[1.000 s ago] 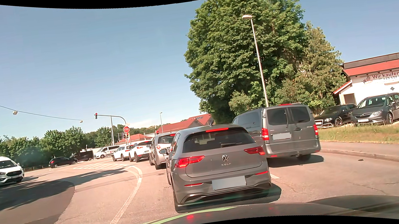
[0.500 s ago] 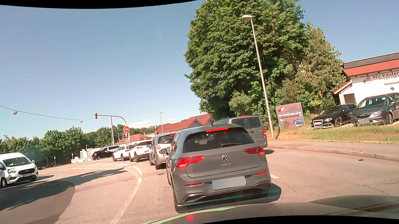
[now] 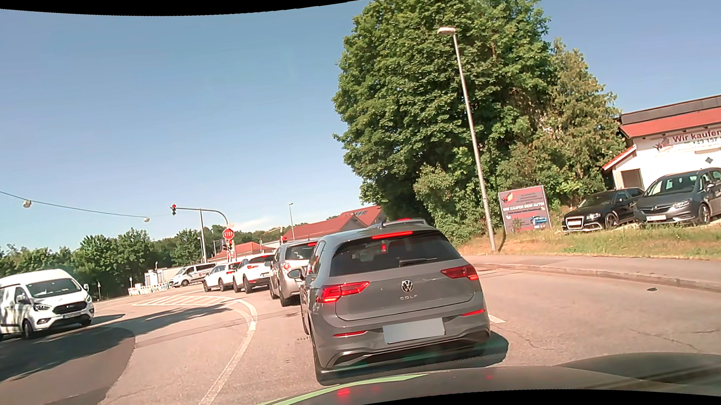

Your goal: Follow the waypoints while adhering to traffic rules and regulations

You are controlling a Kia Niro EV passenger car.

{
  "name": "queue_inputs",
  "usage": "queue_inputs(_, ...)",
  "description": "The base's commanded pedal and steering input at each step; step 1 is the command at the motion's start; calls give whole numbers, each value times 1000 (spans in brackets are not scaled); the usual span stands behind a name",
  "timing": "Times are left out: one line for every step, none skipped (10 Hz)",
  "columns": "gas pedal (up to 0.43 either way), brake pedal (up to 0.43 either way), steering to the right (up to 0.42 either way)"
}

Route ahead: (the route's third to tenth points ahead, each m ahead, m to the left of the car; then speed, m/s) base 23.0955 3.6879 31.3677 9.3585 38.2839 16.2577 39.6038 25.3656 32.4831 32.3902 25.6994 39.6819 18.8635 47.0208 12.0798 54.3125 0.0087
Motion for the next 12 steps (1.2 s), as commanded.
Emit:
queue_inputs(0,354,-32)
queue_inputs(0,354,-32)
queue_inputs(0,348,-32)
queue_inputs(0,348,-32)
queue_inputs(0,354,-32)
queue_inputs(0,354,-32)
queue_inputs(0,348,-32)
queue_inputs(0,348,-32)
queue_inputs(0,348,-32)
queue_inputs(0,348,-32)
queue_inputs(0,348,-32)
queue_inputs(0,348,-32)
